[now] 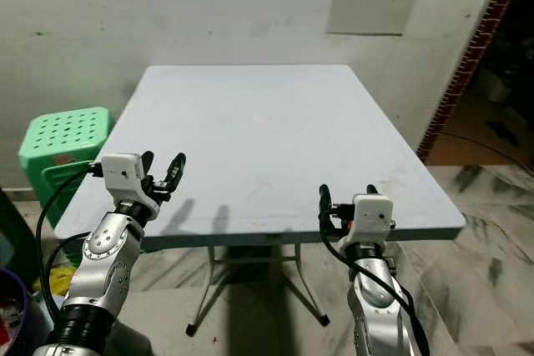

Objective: Picking trash to rubbish bin

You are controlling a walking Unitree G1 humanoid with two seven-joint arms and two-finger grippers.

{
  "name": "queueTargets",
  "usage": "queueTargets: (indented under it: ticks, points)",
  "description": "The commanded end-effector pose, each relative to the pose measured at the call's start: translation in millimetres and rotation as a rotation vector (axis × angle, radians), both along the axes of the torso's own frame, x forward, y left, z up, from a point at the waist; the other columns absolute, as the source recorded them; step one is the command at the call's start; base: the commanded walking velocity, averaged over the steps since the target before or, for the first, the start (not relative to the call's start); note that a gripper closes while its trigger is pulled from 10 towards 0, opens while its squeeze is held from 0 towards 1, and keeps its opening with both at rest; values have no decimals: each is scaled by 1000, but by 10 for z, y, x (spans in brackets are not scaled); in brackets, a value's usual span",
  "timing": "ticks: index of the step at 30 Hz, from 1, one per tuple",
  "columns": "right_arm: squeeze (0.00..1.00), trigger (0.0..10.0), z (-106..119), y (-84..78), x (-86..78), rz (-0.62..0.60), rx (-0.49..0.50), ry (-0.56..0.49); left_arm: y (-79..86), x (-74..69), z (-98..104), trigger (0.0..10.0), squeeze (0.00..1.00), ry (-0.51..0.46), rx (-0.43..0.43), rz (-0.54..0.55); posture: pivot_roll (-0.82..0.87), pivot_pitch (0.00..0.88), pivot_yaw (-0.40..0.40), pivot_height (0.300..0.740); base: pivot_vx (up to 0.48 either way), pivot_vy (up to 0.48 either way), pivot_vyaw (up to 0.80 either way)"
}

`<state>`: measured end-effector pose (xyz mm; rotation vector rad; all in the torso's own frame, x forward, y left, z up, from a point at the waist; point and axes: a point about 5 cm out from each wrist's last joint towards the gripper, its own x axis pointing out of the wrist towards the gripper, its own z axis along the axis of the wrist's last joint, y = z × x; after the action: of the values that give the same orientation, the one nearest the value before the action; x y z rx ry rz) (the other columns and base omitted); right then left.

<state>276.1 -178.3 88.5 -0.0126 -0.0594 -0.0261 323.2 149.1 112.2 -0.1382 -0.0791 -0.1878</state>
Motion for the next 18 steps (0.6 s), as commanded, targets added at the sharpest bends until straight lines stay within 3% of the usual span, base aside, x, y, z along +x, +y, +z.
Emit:
queueTargets:
  ticks: [1, 6, 18]
  points:
    - [0, 10000, 64, 13, 9, 6, -4, -30, 2, 3, 30, 10000, 0, -9, 3, -5, -42, 0, -27, 740, 0, 0, 0]
    - [0, 10000, 59, 23, 1, 10, 1, -30, 6, -11, 18, 10000, 0, -5, 8, -13, -40, 0, -29, 740, 0, -53, 0]
    - [0, 10000, 61, 44, 13, 24, 6, -31, -7, -7, 22, 10000, 0, -2, 2, -19, -36, 0, -32, 740, 0, -469, 0]
